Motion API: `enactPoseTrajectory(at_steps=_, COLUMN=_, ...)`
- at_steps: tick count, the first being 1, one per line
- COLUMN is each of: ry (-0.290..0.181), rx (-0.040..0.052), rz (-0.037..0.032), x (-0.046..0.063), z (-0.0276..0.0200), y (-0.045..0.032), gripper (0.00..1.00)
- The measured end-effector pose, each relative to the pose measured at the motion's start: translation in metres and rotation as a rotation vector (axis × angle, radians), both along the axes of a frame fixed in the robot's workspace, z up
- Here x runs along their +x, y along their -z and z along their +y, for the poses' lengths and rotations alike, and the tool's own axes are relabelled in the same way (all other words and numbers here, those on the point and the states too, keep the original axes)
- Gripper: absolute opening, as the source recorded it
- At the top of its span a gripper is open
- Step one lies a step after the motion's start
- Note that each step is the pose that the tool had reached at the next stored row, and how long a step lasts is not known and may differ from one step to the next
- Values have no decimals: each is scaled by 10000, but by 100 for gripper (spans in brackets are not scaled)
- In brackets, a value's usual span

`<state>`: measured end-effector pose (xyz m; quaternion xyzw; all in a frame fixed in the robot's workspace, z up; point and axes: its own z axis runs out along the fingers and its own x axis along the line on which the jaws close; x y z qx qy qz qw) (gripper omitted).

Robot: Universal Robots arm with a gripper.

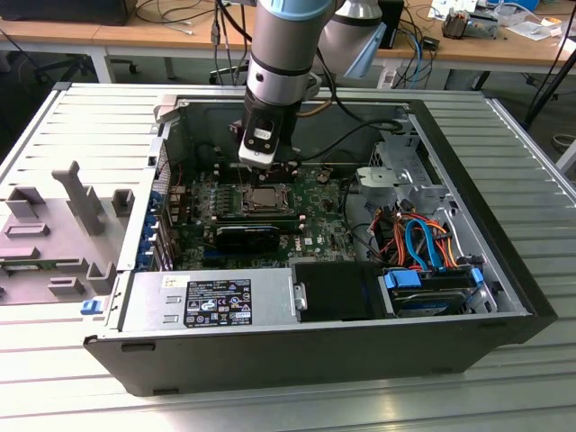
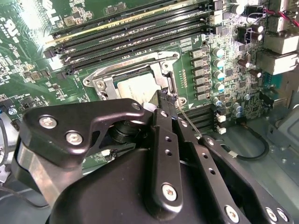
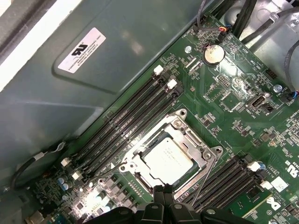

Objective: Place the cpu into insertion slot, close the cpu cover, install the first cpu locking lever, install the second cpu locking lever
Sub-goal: 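Install the first cpu locking lever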

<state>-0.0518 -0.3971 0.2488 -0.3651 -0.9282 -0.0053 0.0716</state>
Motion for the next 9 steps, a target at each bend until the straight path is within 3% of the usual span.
enactPoseTrajectory(at_steps=9, ry=-267, rx=0, rz=0, x=0, z=0, y=0, gripper=11)
